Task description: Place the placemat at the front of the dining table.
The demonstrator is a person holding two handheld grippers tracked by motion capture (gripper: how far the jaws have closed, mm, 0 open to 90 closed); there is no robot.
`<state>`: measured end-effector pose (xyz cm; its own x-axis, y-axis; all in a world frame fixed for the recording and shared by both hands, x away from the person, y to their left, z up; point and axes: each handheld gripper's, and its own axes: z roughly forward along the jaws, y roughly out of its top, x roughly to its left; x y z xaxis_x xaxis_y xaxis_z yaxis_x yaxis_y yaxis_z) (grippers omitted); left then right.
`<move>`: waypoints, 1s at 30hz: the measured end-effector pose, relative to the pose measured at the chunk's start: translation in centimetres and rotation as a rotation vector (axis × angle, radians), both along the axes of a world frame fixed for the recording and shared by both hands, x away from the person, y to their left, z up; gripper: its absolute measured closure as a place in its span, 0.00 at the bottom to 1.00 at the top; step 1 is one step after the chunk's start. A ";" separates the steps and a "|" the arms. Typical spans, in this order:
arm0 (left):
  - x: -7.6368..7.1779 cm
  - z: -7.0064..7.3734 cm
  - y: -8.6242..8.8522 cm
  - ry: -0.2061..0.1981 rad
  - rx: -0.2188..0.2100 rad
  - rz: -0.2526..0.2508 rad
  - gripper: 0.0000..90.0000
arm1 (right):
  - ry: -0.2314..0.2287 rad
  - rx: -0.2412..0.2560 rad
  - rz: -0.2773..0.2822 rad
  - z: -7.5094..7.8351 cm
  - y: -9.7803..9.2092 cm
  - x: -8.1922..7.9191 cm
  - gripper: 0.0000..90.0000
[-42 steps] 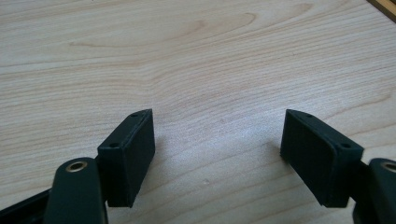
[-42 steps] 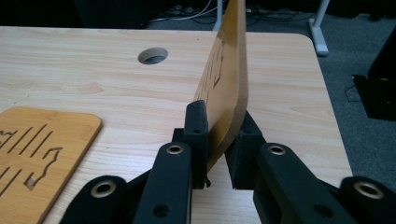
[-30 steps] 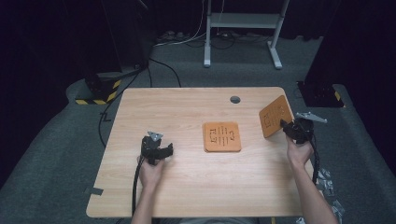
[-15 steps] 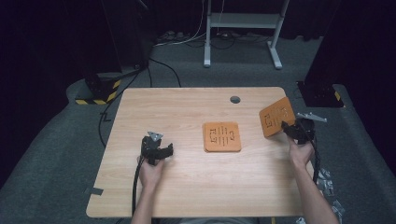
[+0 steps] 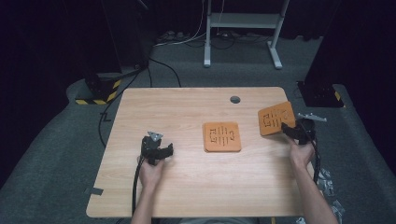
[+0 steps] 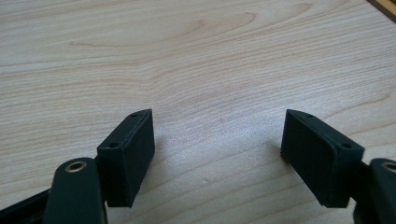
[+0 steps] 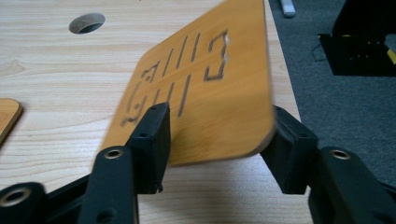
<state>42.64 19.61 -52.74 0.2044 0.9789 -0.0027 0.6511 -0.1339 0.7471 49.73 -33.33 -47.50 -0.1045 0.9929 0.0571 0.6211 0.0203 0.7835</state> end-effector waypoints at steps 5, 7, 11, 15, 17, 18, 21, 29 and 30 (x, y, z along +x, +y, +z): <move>0.0 0.0 0.0 0.001 -0.001 0.001 0.29 | -0.031 0.010 0.010 -0.1 -0.4 0.0 0.45; 0.0 0.0 0.0 0.001 0.000 0.000 0.29 | -0.018 0.023 0.020 0.1 -0.4 -0.1 0.45; 0.0 0.0 0.0 0.001 0.000 0.000 0.29 | -0.015 0.041 0.034 0.1 -0.3 -0.3 0.43; 0.0 0.0 0.0 0.001 0.000 0.000 0.29 | -0.037 0.053 0.058 0.3 -0.2 -0.5 0.43; 0.0 0.0 0.0 0.000 0.000 0.000 0.29 | -0.036 0.065 0.068 0.5 -0.1 -0.7 0.43; 0.0 0.0 0.0 0.000 0.000 0.000 0.29 | -0.044 0.066 0.072 0.5 0.0 -0.8 0.43; 0.0 0.0 0.0 0.000 0.000 0.000 0.29 | -0.055 0.079 0.088 0.7 0.2 -1.0 0.43; 0.0 0.0 0.0 0.001 0.000 0.000 0.29 | -0.069 0.088 0.113 0.8 0.6 -1.6 0.43; 0.0 0.0 0.0 0.001 0.000 0.000 0.29 | -0.071 0.085 0.119 0.8 0.6 -1.6 0.43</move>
<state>42.61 19.60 -52.74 0.2043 0.9789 -0.0029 0.6516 -0.1338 0.7467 48.10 -32.69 -46.72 -0.2275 0.9652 0.1292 0.5614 0.0217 0.8272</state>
